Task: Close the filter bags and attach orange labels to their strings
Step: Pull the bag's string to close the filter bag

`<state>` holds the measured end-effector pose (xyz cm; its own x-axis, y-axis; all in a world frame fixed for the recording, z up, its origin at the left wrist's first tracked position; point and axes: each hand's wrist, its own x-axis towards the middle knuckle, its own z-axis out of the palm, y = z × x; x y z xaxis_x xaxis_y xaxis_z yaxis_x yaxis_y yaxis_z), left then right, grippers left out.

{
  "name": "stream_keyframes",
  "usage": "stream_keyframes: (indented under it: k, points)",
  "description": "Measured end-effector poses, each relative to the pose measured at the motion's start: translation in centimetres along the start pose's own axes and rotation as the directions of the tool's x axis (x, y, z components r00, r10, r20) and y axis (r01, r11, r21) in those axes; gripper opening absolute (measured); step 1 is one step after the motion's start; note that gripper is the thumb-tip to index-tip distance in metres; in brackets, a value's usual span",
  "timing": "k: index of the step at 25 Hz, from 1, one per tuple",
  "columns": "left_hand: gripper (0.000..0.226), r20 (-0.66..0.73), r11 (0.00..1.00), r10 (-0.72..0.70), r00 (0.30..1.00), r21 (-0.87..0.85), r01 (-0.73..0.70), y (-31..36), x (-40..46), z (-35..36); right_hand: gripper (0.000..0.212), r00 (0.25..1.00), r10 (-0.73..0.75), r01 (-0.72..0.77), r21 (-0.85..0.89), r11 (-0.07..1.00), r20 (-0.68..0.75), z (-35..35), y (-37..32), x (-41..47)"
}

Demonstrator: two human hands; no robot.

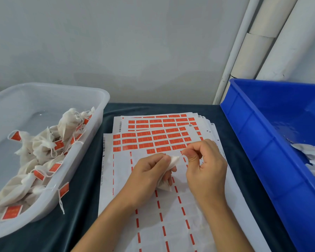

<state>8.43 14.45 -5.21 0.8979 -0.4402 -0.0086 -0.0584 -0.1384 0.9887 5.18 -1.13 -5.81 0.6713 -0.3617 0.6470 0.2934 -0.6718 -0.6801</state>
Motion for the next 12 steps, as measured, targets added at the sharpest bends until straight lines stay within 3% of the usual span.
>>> stream_keyframes:
  k: [7,12]
  points:
    - [0.031,0.084,0.989,-0.080,0.993,-0.116,0.089,0.2,-0.5,-1.3,0.019,0.988,0.146,-0.154,0.172,0.973,0.057,0.0,-0.3,0.1]
    - [0.032,0.082,0.986,-0.099,0.992,-0.125,0.109,0.0,-0.4,-1.7,0.021,0.950,0.226,-0.253,0.105,0.962,0.215,0.5,-0.1,-0.1]
